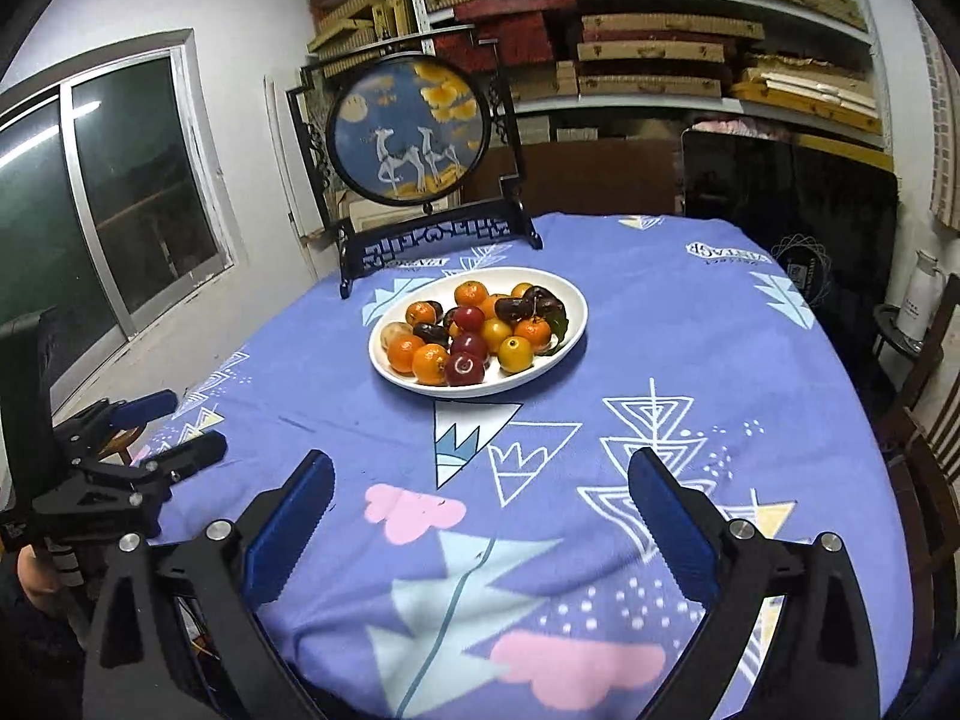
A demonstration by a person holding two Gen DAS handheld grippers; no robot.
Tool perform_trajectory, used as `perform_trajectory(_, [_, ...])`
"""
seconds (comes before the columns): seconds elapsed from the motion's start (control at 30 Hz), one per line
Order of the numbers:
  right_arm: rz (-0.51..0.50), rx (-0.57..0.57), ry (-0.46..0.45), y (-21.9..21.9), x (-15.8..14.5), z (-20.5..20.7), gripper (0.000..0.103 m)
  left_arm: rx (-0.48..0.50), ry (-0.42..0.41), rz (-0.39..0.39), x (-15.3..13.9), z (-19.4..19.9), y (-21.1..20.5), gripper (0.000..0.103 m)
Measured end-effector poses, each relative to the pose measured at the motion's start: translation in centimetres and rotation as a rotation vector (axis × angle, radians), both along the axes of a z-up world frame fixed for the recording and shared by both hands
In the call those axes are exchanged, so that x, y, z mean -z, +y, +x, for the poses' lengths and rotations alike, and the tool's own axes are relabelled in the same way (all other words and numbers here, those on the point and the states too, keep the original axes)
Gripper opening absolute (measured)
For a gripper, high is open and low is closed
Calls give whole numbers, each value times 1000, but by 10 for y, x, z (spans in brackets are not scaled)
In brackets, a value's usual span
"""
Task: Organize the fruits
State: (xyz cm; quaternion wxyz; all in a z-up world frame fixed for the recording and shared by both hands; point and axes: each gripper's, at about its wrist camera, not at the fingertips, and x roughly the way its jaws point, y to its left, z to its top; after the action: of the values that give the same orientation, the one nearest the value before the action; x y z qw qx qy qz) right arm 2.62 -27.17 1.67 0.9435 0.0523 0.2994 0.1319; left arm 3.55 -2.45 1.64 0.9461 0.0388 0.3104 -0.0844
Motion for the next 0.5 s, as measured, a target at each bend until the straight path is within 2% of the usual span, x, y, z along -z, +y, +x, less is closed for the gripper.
perform_trajectory(0.1, [4,9,-2,-1,0,-12,99,-36,-10,-2,-6,-12,8,98])
perform_trajectory(0.2, [11,11,3,-2,1,-20,99,-24,-35,4,-12,-20,10,98])
perform_trajectory(0.33, [17,11,-9,-3,-2,-28,99,-28,-74,45,-18,-30,6,98])
perform_trajectory(0.5, [20,18,-14,-4,-3,-33,99,3,-85,14,-23,-32,8,98])
